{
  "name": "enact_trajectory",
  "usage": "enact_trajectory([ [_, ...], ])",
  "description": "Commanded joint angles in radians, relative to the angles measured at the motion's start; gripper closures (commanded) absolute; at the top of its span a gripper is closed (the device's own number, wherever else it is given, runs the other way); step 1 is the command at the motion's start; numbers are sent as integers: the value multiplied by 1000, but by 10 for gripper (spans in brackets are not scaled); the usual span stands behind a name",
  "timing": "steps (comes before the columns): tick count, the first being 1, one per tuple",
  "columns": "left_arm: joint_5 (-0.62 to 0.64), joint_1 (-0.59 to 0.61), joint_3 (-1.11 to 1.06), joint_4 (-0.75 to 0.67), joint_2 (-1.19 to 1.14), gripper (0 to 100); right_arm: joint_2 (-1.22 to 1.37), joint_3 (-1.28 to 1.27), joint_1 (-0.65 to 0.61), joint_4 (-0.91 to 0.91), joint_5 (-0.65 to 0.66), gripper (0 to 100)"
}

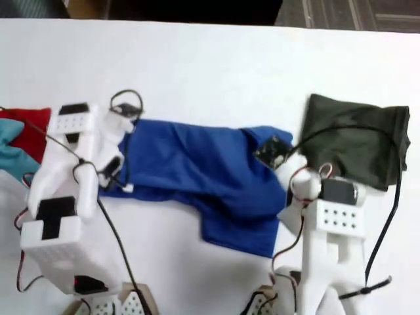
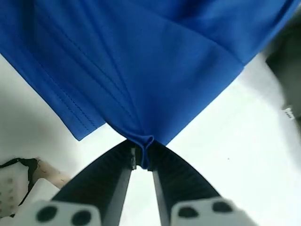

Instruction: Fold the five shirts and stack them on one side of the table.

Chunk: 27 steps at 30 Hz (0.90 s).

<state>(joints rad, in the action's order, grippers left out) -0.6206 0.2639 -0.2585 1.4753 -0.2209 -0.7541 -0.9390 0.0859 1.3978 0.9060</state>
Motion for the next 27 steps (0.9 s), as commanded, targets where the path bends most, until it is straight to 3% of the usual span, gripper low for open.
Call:
enact_trajectory([
  [1, -11, 18, -30, -74, 61, 975, -35, -43, 13, -48, 8, 978],
  [11, -15, 115, -68, -97, 69, 975, -42, -137, 13, -74, 8, 978],
  [15, -80, 112, -77, -64, 60, 975, -42, -137, 13, -74, 8, 978],
  [27, -89, 110, -68, -115, 8, 972, -42, -186, 12, -81, 8, 978],
])
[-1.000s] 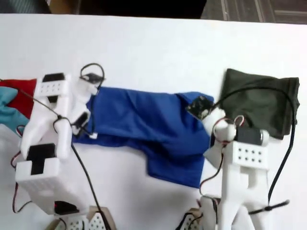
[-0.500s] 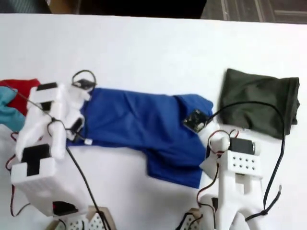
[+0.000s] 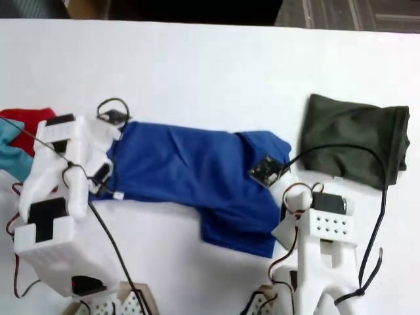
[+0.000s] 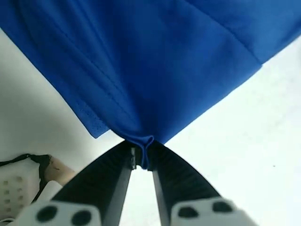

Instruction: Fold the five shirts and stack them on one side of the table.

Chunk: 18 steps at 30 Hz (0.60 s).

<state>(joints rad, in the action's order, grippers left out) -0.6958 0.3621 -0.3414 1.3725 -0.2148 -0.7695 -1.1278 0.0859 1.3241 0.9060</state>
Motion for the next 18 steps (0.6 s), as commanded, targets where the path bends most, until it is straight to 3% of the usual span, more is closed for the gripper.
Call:
enact_trajectory([
  [1, -14, 12, 15, -9, -11, 967, -27, 5, 8, -7, 8, 978],
  [5, -14, 12, 15, -5, -26, 847, -27, 9, 5, -7, 8, 942],
  [10, -12, 12, 102, 66, -25, 699, -27, 28, 5, -33, 8, 728],
  [12, -9, 14, 225, 146, -25, 692, -27, 61, 5, -51, 6, 678],
  [18, 0, 18, 719, 354, -34, 692, -25, 229, 5, -136, -60, 676],
])
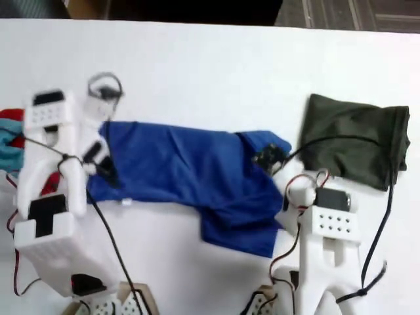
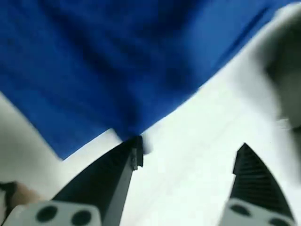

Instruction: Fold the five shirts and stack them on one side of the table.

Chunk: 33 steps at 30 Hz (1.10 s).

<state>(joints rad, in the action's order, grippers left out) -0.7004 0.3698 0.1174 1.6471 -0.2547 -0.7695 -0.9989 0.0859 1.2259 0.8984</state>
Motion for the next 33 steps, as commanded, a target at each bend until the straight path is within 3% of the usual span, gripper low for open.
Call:
enact_trajectory([
  [1, 21, 11, 318, 89, 6, 692, -21, 129, 5, -54, -91, 676],
  [5, 80, 5, 444, 86, 3, 691, -18, 207, 5, -117, -196, 676],
  [9, 138, -46, 401, 21, -46, 692, -12, 219, -39, -214, -244, 693],
  [12, 196, -89, 395, -15, -160, 788, 56, 216, -114, -277, -249, 872],
  [13, 219, -101, 410, -18, -206, 863, 93, 216, -131, -305, -249, 973],
  [14, 241, -110, 438, -18, -253, 954, 130, 216, -148, -332, -250, 988],
  [15, 261, -121, 469, -17, -298, 994, 171, 216, -159, -360, -250, 950],
  [17, 270, -143, 547, -9, -388, 942, 254, 219, -180, -420, -250, 984],
  [22, 273, -176, 766, 5, -589, 975, 467, 259, -199, -581, -273, 978],
  [28, 275, -187, 1003, 114, -769, 976, 754, 454, -197, -593, -368, 978],
  [33, 275, -144, 1032, 118, -888, 976, 977, 566, -171, -593, -367, 978],
])
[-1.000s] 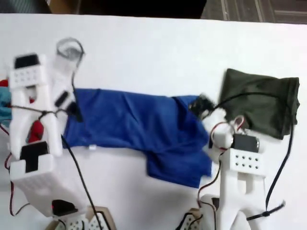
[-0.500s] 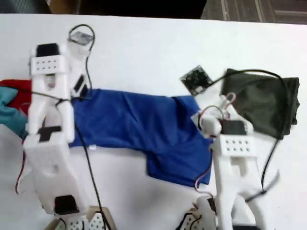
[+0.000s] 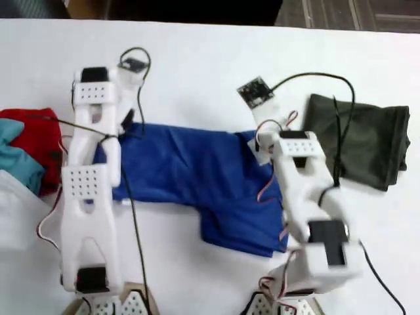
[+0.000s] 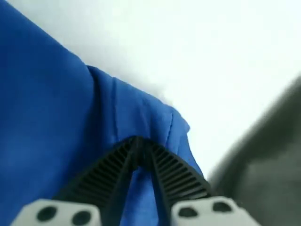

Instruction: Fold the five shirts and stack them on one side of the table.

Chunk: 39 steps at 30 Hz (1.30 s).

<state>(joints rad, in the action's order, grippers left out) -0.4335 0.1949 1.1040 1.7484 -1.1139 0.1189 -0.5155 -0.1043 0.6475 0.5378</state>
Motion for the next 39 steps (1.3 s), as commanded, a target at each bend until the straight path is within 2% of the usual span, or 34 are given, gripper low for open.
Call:
enact_trajectory([
  [1, 8, 46, 47, 15, -46, 976, 122, 103, 35, -15, -6, 978],
  [8, 54, 132, 48, -3, -68, 976, 176, 212, 137, 51, -5, 978],
  [13, 107, 143, 48, -5, -66, 976, 176, 262, 168, 87, -5, 978],
  [23, 112, 74, 42, 32, 106, 976, 168, 446, 99, 259, 0, 977],
  [28, 112, 23, 39, 20, 207, 976, 176, 537, 94, 271, -2, 977],
  [35, 109, -46, 22, -46, 138, 976, 200, 519, 42, 275, -3, 977],
  [39, 107, -25, 25, -71, 37, 976, 217, 443, -5, 277, -2, 977],
])
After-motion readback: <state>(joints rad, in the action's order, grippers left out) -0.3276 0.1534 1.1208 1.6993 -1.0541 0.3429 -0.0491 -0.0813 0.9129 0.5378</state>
